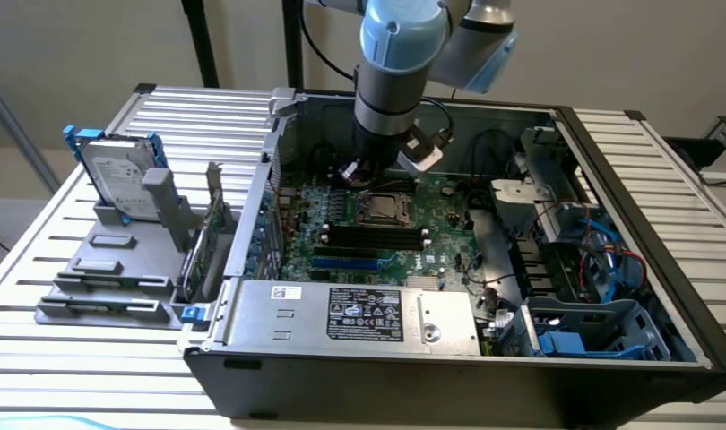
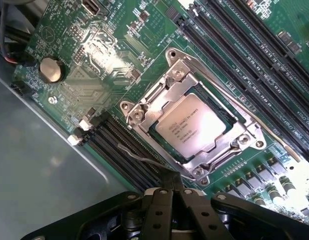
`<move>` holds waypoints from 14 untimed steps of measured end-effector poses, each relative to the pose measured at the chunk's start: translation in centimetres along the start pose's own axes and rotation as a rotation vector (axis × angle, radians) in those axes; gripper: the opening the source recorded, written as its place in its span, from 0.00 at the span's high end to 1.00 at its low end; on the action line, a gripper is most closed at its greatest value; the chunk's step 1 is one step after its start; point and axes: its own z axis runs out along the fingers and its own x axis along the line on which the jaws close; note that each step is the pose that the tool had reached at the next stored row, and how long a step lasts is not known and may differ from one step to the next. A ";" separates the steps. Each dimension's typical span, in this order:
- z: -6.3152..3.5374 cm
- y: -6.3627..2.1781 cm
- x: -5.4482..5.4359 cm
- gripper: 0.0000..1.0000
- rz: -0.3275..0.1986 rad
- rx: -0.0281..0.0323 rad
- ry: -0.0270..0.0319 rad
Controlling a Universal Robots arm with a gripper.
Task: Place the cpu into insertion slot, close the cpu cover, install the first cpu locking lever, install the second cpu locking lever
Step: 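Install the first cpu locking lever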
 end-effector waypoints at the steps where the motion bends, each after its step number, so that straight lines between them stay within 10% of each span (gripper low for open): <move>1: 0.01 0.04 0.1 0.89 -0.001 0.0000 -0.0004; 14: 0.11 0.96 1.3 0.89 -0.011 -0.0013 -0.0070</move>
